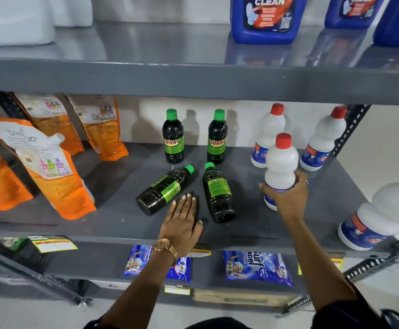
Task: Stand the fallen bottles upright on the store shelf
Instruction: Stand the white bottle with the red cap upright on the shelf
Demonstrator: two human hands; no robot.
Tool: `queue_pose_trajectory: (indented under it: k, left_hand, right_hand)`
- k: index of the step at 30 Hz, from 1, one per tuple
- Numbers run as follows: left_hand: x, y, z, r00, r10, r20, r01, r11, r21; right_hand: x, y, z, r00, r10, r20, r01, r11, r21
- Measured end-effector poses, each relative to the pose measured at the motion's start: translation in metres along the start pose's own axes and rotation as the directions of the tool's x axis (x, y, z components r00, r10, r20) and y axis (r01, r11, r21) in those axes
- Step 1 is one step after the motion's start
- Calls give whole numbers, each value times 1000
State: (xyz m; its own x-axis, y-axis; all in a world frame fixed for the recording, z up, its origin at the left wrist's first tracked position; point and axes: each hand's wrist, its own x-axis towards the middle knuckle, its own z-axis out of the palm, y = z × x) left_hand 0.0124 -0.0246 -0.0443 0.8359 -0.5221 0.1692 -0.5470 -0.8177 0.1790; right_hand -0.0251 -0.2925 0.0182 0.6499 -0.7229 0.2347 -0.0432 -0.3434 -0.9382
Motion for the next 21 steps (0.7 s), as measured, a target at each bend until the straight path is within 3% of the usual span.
queue_pose_trajectory:
  k: [5,8,12,19,21]
  left_hand:
    - [-1,-1,0,1000,5,6,-5,1000,9]
    - [-2,-1,-1,1000,3,15,-3,1000,-15]
    - [-1,0,-2,999,-3,33,4,1000,-15]
    - [-2,0,-3,998,-9,60,9,1000,-7]
    - [-1,1,-3,998,-13,58,14,1000,-24]
  right_hand:
    - [-3,7,3,997,3,-78,6,993,116]
    - [-6,18,-3,999,-33,7,32,992,120]
    - [-12,29,-14,993,-27,111,20,998,67]
    - [-8,23,-7,1000,-30,-4,29,999,-34]
    - [-8,25,-5,999,-24,21,25,999,-37]
